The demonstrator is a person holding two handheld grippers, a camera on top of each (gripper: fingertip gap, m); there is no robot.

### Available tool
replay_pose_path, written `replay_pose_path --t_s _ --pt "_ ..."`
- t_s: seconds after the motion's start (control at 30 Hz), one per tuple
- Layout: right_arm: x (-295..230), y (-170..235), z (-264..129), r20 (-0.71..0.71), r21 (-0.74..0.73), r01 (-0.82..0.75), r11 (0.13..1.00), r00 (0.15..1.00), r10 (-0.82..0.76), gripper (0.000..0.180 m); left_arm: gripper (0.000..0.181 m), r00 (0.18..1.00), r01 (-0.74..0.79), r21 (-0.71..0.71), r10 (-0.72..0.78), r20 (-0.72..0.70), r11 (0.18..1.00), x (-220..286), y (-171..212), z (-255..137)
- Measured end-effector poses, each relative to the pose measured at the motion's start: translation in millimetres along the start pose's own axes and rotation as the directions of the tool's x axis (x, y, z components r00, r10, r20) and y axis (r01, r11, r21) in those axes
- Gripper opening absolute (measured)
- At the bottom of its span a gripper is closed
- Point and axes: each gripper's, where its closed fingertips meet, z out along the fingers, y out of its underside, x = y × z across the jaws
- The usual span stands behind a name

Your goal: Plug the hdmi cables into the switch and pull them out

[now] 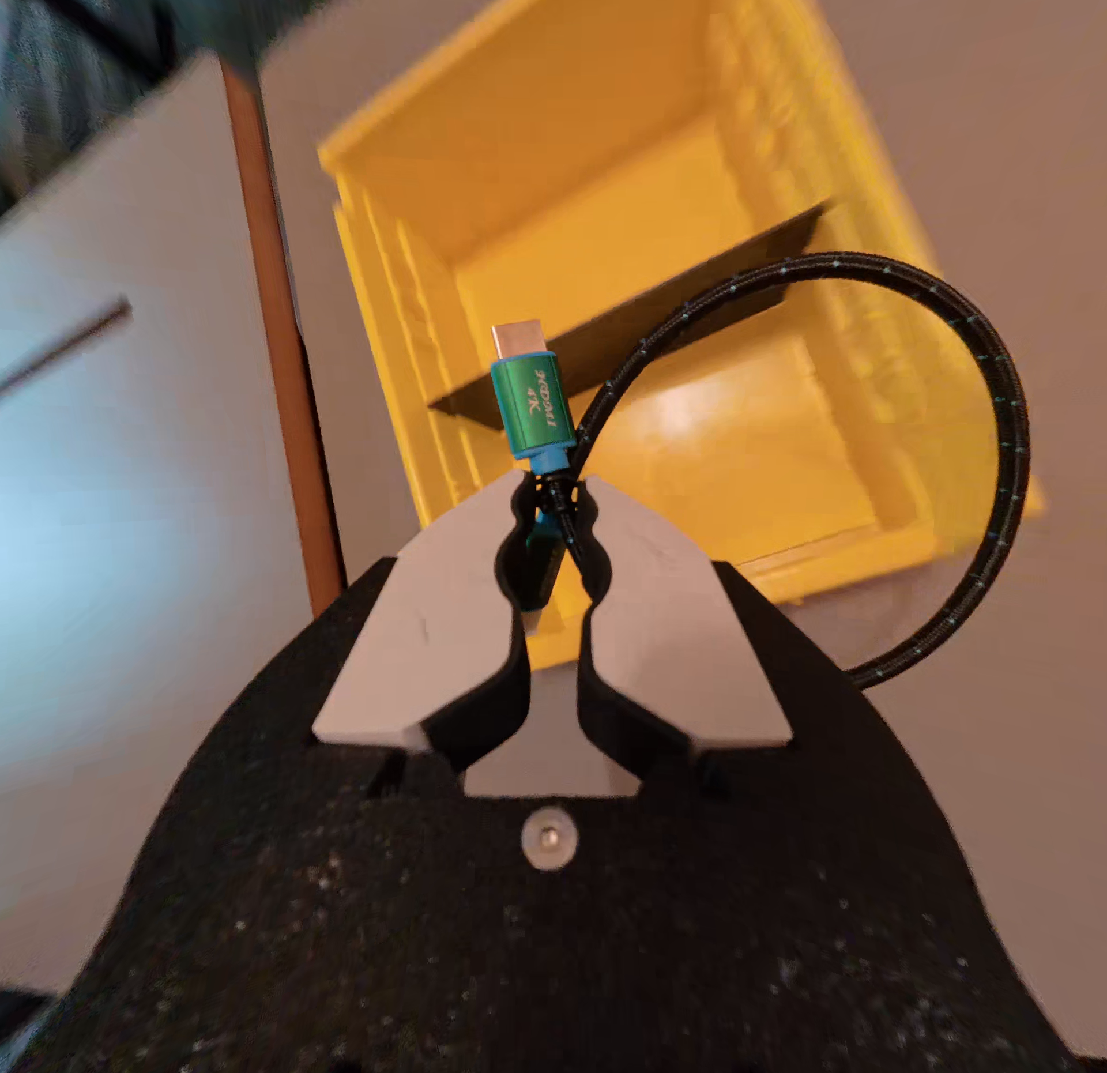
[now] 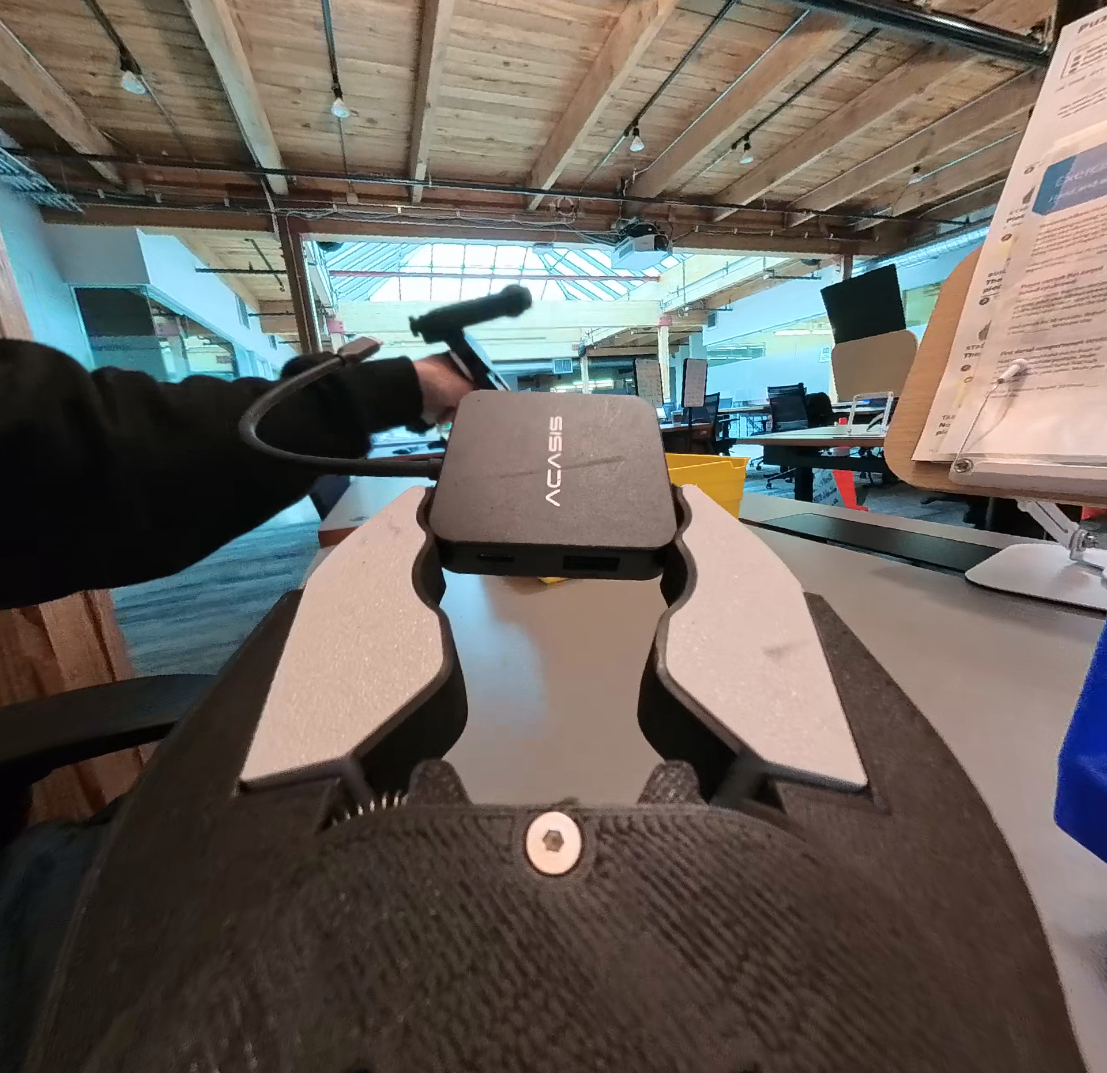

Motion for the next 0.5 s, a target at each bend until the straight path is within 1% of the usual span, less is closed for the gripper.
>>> replay_pose_path --t_s 0.07,0.13,0.2,0.3,0.4,0.43,0.5 --pt "-1.7 -1.8 -0.1 0.007 0.011 0.000 1.000 1.000 0.000 0.073 0.012 0.994 -0.089 0.152 0.098 -0.048 0.984 15.2 -21.7 -36.2" --pt "-1.1 -2.1 0.2 0.007 0.013 -0.001 1.000 1.000 0.001 0.073 0.012 0.966 -0.147 0.277 0.198 -0.166 0.950 46.1 -34.9 -65.6" --pt "-2.2 -4.9 -1.0 0.016 0.028 -0.003 1.000 1.000 0.003 0.073 0.012 0.897 -0.188 0.405 0.324 -0.300 0.895 86.5 -40.5 -89.5" --pt "-4.9 -9.0 -4.5 0.041 0.051 -0.022 0.998 0.999 0.020 0.073 0.012 0.730 -0.190 0.531 0.480 -0.486 0.826 151.7 -29.3 -114.2" --pt "-7.0 -14.1 -9.2 0.046 0.078 -0.025 0.997 0.999 0.022 0.073 0.012 0.580 -0.183 0.590 0.571 -0.581 0.787 209.8 -6.6 -118.6" --pt "-7.7 -14.2 -10.6 0.047 0.077 -0.023 0.997 0.999 0.020 0.073 0.012 0.559 -0.188 0.582 0.574 -0.599 0.791 226.2 1.7 -112.6" --pt "-8.9 -13.7 -12.6 0.042 0.072 -0.014 0.997 0.999 0.011 0.073 0.012 0.554 -0.245 0.554 0.584 -0.594 0.796 255.1 19.7 -91.6"
